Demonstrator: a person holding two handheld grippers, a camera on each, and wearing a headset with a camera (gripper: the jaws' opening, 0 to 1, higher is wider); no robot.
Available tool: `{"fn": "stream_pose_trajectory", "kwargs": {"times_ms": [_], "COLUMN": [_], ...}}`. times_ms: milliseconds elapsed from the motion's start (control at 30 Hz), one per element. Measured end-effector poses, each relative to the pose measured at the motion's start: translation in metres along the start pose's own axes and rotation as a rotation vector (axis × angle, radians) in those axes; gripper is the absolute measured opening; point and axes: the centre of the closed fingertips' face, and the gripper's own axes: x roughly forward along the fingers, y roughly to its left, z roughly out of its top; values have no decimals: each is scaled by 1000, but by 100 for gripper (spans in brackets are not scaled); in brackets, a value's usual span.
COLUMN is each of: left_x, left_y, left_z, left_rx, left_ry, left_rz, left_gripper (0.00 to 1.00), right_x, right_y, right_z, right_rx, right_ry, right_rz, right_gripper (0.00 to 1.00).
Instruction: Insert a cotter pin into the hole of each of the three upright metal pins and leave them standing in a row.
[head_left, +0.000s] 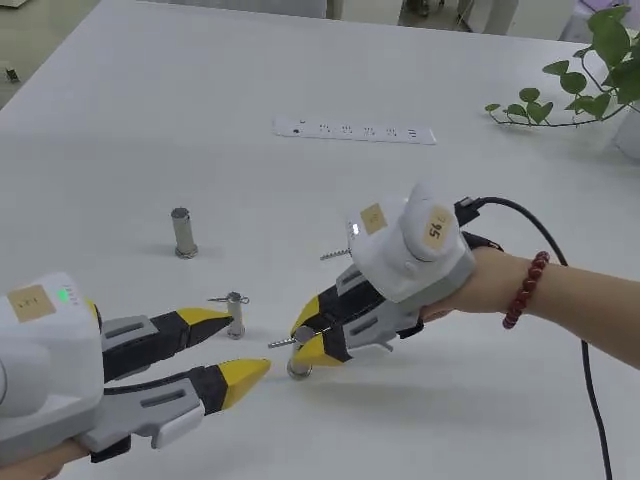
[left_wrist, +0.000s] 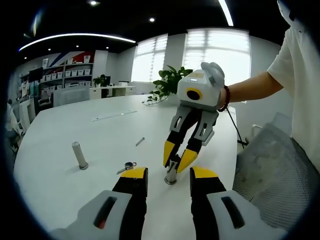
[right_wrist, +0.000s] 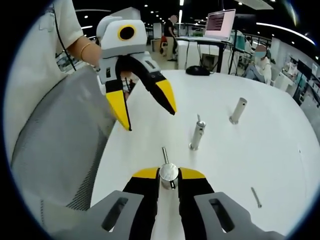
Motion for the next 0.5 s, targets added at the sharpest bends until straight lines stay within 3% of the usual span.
{"fn": "stream_pose_trajectory", "kwargs": {"times_ms": [500], "left_x": [-9], "left_y": [3], "left_z": [-4], "left_rx": [-22], "left_ry": [5], "left_rz": [33], "left_gripper": [33], "right_x": [-1], "right_y": [-3], "right_z": [0], "right_rx": [44], "right_ry": [-13], "right_rz": [-40], "right_gripper": [13]}}
